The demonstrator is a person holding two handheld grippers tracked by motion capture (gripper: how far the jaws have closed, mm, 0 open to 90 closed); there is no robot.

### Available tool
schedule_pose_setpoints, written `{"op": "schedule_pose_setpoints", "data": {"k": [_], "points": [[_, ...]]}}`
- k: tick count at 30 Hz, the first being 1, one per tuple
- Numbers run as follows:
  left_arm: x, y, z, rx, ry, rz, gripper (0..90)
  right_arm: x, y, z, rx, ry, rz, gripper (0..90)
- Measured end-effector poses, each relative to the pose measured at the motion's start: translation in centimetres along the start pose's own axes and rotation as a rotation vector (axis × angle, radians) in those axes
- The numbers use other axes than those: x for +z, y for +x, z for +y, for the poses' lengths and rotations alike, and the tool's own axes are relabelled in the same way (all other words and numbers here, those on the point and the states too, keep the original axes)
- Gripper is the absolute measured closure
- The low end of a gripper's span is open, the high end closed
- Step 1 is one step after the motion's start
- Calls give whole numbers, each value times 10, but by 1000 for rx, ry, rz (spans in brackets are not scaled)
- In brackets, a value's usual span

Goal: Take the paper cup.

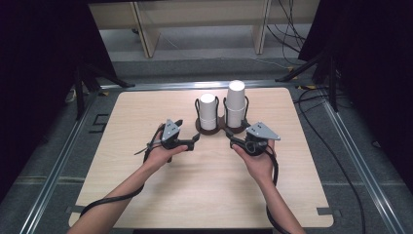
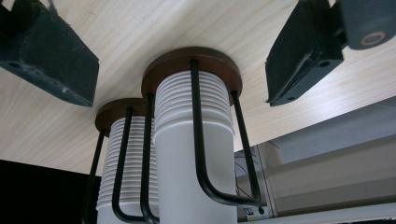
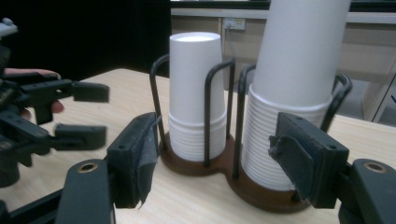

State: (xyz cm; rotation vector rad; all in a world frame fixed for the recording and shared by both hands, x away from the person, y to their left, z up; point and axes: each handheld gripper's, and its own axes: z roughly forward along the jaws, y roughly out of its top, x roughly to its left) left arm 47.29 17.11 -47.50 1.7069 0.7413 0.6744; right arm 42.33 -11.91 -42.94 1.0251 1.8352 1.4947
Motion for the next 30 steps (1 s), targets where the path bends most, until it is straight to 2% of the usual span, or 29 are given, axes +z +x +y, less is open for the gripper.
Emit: {"op": "schedule_pose_setpoints", "data": {"k": [1, 2, 4, 6, 7, 10, 11, 14, 16, 22, 23, 24, 26, 27, 29, 30], "points": [[7, 0, 2, -5, 5, -7, 118, 6, 1, 5, -16, -3, -10, 324], [11, 0, 2, -10, 5, -12, 128, 9, 1, 7, -7, 2, 0, 327], [14, 1, 3, -8, 12, -9, 133, 15, 0, 12, -38, -1, -18, 329], [20, 2, 4, -8, 16, -10, 139, 22, 2, 15, -3, 2, 6, 333], [23, 2, 4, -9, 20, -10, 141, 25, 1, 18, -41, 2, -11, 334], [30, 2, 3, -24, 40, -19, 145, 33, 3, 22, -21, 6, -12, 332], [32, 2, 3, -41, 44, -23, 145, 40, 2, 27, -43, 3, -21, 332], [38, 4, 2, -36, 53, -16, 146, 49, 4, 30, -29, 2, -16, 336], [43, 5, 1, -34, 56, -10, 146, 51, 3, 32, -40, 4, -23, 339], [51, 6, 1, 15, 79, -16, 153, 72, 8, 40, -35, 8, -15, 349], [52, 4, 0, -6, 92, -16, 154, 74, 9, 41, -25, 9, -13, 353], [52, 4, 0, -7, 98, -14, 158, 76, 10, 41, -33, 9, -16, 357], [55, 5, -1, -11, 103, -9, 162, 79, 12, 43, -16, 20, -14, 358], [57, 6, -1, -13, 105, -6, 165, 82, 12, 44, -23, 10, -2, 360], [59, 6, -1, -13, 99, -8, 174, 89, 14, 48, -59, 4, -30, 363], [60, 6, 1, -13, 106, -13, 175, 90, 15, 49, -58, 9, -29, 364]]}}
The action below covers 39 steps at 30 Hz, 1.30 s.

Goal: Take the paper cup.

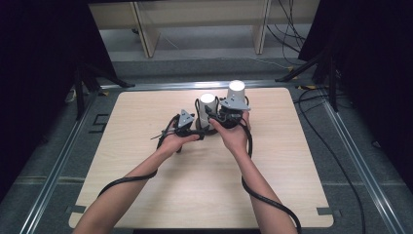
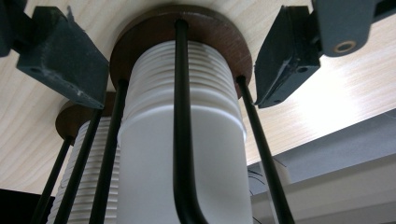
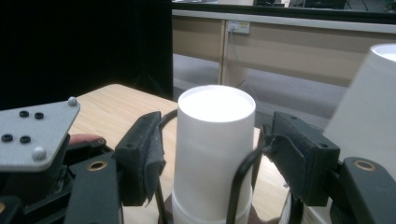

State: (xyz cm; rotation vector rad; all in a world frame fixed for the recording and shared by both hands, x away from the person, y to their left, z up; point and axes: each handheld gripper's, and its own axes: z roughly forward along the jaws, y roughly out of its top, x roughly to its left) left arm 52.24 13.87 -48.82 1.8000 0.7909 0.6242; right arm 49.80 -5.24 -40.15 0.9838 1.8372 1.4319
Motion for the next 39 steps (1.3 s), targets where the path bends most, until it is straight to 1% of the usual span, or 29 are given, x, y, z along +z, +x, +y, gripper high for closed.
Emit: {"op": "schedule_pose_setpoints", "data": {"k": [1, 2, 3, 4, 5, 7, 8, 9, 11, 12, 14, 15, 16, 19, 21, 22, 23, 25, 26, 27, 28, 29, 31, 33, 34, 35, 36, 37, 39], "points": [[0, 0, 0, 0, 0, 0, 177, 0, 0, 0, 0, 0, 0, 364], [1, 0, 1, 1, 0, 0, 177, 3, 2, 1, 16, 8, 7, 364], [2, 0, 1, -1, -1, 4, 180, 6, 1, 2, -3, -4, 0, 364], [3, 0, 2, -1, 1, 4, 180, 8, 1, 3, 1, 1, -7, 364], [4, 0, 2, -2, -2, 3, 178, 11, 3, 3, 34, 20, -2, 364], [6, -1, 3, -3, 1, 6, 176, 15, 4, 4, 39, 27, -13, 364], [7, 0, 3, -5, 0, 7, 176, 18, 3, 3, 7, 19, -8, 364], [8, 0, 4, -9, -1, 8, 176, 22, 3, 3, 12, 36, -22, 363], [10, 1, 4, -10, 4, 12, 176, 23, 3, 2, 18, 32, -22, 363], [11, 1, 4, -16, 3, 10, 177, 27, 3, 2, -2, 34, -36, 362], [12, 2, 4, -7, 9, 5, 177, 28, 4, 1, 7, 43, -40, 362], [13, 2, 4, -8, 15, 1, 178, 30, 4, 1, 22, 47, -26, 362], [13, 2, 4, -8, 15, 1, 178, 31, 3, 1, -13, 39, -42, 362], [15, 3, 5, -3, 19, 5, 180, 32, 3, 1, 8, 56, -42, 362], [17, 4, 5, -5, 20, 4, 178, 33, 3, 2, 5, 49, -47, 362], [18, 4, 5, -16, 19, 1, 174, 34, 4, 3, 28, 54, -47, 360], [18, 4, 5, -16, 19, 1, 174, 35, 2, 3, 8, 45, -47, 360], [19, 4, 4, -14, 18, -4, 180, 37, 3, 5, 7, 48, -48, 358], [19, 3, 4, -10, 23, -6, 185, 39, 2, 5, 4, 38, -53, 357], [20, 3, 4, -15, 21, -8, 185, 39, 2, 5, 4, 38, -53, 357], [20, 3, 4, -16, 19, -11, 192, 41, 1, 5, -8, 32, -40, 356], [21, 3, 4, -18, 19, -13, 194, 41, 1, 6, 3, 47, -36, 356], [21, 3, 4, -23, 18, -18, 195, 44, 3, 6, 14, 46, -40, 353], [21, 3, 4, -18, 16, -23, 200, 47, 2, 6, -6, 38, -38, 346], [21, 3, 4, -18, 16, -23, 202, 47, 2, 6, -6, 38, -38, 346], [22, 3, 4, -19, 16, -25, 202, 47, 4, 5, 37, 47, -41, 344], [22, 3, 4, -20, 15, -27, 208, 47, 4, 5, 29, 55, -49, 341], [22, 3, 4, -21, 15, -30, 214, 49, 4, 5, 38, 62, -49, 338], [22, 4, 4, -31, 15, -34, 214, 50, 4, 5, 33, 58, -50, 336]]}}
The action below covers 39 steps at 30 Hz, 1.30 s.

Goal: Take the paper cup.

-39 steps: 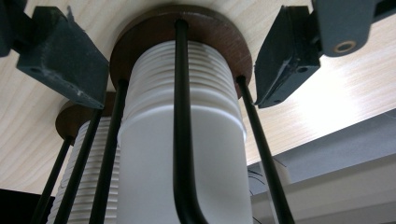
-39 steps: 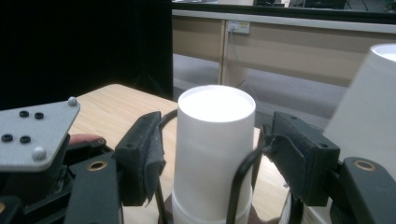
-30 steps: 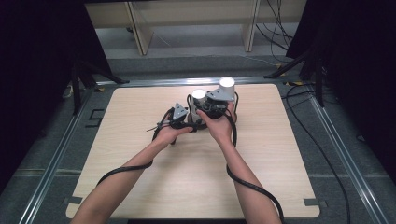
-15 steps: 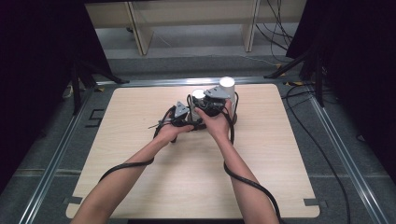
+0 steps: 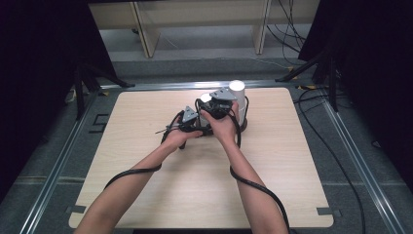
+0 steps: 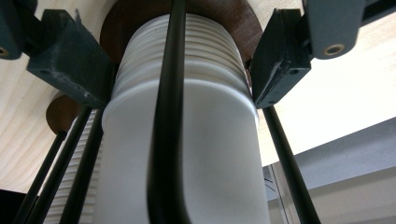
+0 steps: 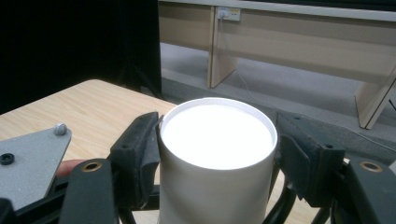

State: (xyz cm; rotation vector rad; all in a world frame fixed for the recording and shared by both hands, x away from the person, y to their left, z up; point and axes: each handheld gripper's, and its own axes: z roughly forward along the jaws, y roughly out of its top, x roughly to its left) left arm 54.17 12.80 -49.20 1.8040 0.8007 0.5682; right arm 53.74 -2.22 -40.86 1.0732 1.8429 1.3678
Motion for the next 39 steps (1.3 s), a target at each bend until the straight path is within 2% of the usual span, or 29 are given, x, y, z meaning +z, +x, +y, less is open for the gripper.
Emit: {"op": "schedule_pose_setpoints", "data": {"k": [1, 2, 3, 4, 7, 8, 9, 14, 15, 19, 22, 25, 26, 28, 32, 34, 35, 37, 39], "points": [[0, 0, 0, 0, 0, 0, 214, 0, 0, 0, 0, 0, 0, 336], [0, 0, 0, 6, 3, 3, 214, 2, -2, 1, -38, -17, -2, 335], [0, 1, 0, 6, 1, 2, 214, 2, -2, 1, -38, -17, -2, 335], [0, 1, 0, 11, 2, 1, 214, 3, 1, 0, -6, -8, -7, 334], [0, 1, 1, 12, 7, -1, 214, 4, 0, -1, -22, -12, -19, 334], [1, 1, 1, 10, 0, -6, 213, 5, 2, -1, 5, -1, 2, 334], [1, 1, 0, 10, 0, -5, 213, 5, 2, -1, 11, 3, -7, 334], [2, 2, 1, 13, 1, -5, 215, 6, 1, -2, -18, -8, -23, 341], [1, 1, 1, 15, 4, -3, 217, 5, 2, -2, -1, -7, -30, 345], [1, 1, 1, 17, 6, -1, 216, 3, 3, -2, 13, 0, -28, 349], [2, 1, 1, 14, 5, -2, 216, 4, 2, -3, 8, -25, -22, 352], [2, 1, 1, 9, 4, -2, 214, 2, 4, -2, 31, -27, -20, 354], [2, 1, 1, 6, 5, -3, 212, 2, 3, -1, 13, -40, -27, 354], [2, 1, 1, 5, 4, -3, 212, 2, 2, 0, 8, -52, -28, 354], [2, 1, 1, 8, 6, -2, 213, 1, 3, 1, 17, -32, -26, 355], [2, 1, 1, 13, 7, 0, 214, 0, 3, 1, 18, -39, -25, 355], [2, 1, 1, 12, 6, 0, 215, 0, 4, 2, 34, -42, -15, 355], [2, 1, 1, 15, 8, -1, 216, -2, 3, 4, 23, -50, -23, 356], [1, 1, 1, 20, 11, 1, 214, -5, 4, 6, 33, -50, -22, 356]]}}
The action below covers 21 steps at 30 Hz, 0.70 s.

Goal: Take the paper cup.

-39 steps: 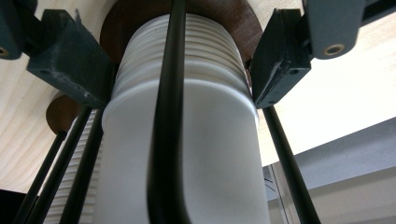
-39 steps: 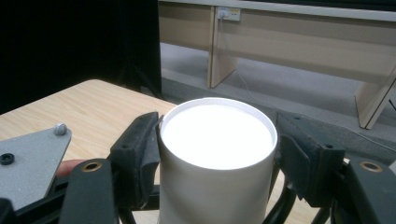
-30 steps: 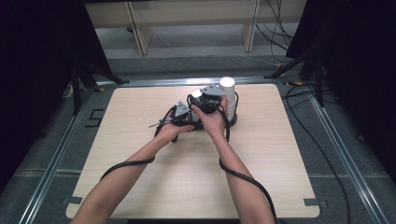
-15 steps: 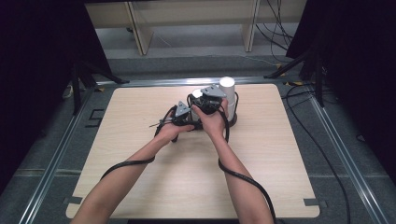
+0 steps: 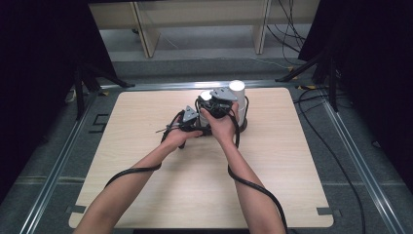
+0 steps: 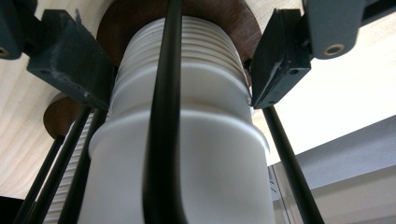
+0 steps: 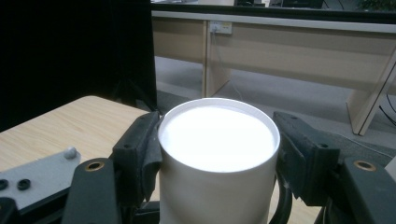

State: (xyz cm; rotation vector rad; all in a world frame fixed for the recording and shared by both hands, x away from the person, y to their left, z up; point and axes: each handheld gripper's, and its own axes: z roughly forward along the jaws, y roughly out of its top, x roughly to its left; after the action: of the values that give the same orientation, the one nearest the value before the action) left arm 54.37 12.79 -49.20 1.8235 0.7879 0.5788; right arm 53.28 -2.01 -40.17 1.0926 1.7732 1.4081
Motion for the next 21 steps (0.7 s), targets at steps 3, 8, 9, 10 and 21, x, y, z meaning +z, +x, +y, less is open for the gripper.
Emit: {"op": "schedule_pose_setpoints", "data": {"k": [3, 8, 9, 10, 21], "points": [[-1, 0, 0, 8, 4, 1, 215, -1, -1, 4, -16, -20, 6, 357], [-1, 0, 0, 9, 6, 5, 216, -4, 1, 10, -11, -31, 9, 357], [-1, 0, -1, 9, 6, 6, 216, -4, 1, 12, -23, -37, 5, 357], [-1, 0, -1, 8, 6, 6, 216, -5, 2, 13, -14, -39, 13, 357], [-2, 1, 0, 19, 9, 6, 206, -14, 3, 28, -13, -74, 22, 357]]}}
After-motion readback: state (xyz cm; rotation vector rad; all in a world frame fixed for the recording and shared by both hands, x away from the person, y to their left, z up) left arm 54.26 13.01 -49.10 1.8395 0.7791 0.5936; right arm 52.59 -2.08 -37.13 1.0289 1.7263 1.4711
